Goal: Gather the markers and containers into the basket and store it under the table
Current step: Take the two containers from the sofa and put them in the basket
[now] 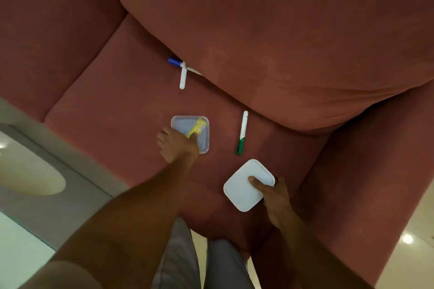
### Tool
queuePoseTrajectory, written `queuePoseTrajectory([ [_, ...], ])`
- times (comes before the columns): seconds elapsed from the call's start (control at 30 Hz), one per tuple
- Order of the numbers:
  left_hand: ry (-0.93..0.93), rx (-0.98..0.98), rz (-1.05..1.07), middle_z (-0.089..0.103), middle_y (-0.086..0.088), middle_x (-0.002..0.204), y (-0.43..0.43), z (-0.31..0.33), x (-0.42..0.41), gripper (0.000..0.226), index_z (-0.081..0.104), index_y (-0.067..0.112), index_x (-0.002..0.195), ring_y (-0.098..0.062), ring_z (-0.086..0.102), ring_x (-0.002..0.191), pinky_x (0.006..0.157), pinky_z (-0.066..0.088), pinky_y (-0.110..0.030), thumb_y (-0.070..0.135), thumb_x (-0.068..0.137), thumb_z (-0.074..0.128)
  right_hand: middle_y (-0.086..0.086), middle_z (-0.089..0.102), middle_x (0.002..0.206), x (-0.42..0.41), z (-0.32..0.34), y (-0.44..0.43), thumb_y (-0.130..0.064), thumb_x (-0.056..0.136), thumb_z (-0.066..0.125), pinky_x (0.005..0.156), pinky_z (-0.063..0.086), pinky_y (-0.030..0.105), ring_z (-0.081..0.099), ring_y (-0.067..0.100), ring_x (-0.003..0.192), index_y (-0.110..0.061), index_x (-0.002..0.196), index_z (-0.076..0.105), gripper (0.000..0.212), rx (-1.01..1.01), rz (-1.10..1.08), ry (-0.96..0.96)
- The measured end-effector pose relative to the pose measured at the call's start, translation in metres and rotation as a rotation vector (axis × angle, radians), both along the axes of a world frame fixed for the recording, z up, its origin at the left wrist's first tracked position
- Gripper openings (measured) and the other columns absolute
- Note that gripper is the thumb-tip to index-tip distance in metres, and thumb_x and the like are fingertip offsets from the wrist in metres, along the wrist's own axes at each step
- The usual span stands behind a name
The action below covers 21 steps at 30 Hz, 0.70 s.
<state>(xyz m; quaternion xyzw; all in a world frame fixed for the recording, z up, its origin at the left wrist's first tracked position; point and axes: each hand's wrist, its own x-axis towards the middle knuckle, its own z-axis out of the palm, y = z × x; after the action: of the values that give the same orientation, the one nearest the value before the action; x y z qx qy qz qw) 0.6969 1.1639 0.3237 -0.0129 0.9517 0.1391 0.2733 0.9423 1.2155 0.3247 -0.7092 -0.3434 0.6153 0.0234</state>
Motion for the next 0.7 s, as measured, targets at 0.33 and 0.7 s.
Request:
queuePoseTrajectory([
  [0.33,-0.470,0.188,0.156,0.064,-0.003,0.093,-0.035,0.000,-0.011,0.068,0.068,0.003,0.110,-0.018,0.063,0.082,0.070,0.051,-0.029,0.040,0.058,0.091,0.008,0.072,0.109,-0.029,0.006,-0.003,-0.027,0.072,0.084,0.084,0.057,0.051,0.068,0.028,0.101,-0.010,0.119,0.060,0.056,-0.156,0.000,0.074],
  [0.7,-0.427,0.493,0.236,0.071,-0.014,0.088,-0.093,0.088,0.005,0.041,0.062,0.009,0.107,-0.025,0.067,0.059,0.051,0.056,-0.035,0.008,0.072,0.082,0.010,0.075,0.109,-0.045,0.078,-0.003,-0.039,0.076,0.078,0.094,0.054,0.052,0.072,0.030,0.100,-0.014,0.120,0.065,0.053,-0.234,0.016,0.288],
])
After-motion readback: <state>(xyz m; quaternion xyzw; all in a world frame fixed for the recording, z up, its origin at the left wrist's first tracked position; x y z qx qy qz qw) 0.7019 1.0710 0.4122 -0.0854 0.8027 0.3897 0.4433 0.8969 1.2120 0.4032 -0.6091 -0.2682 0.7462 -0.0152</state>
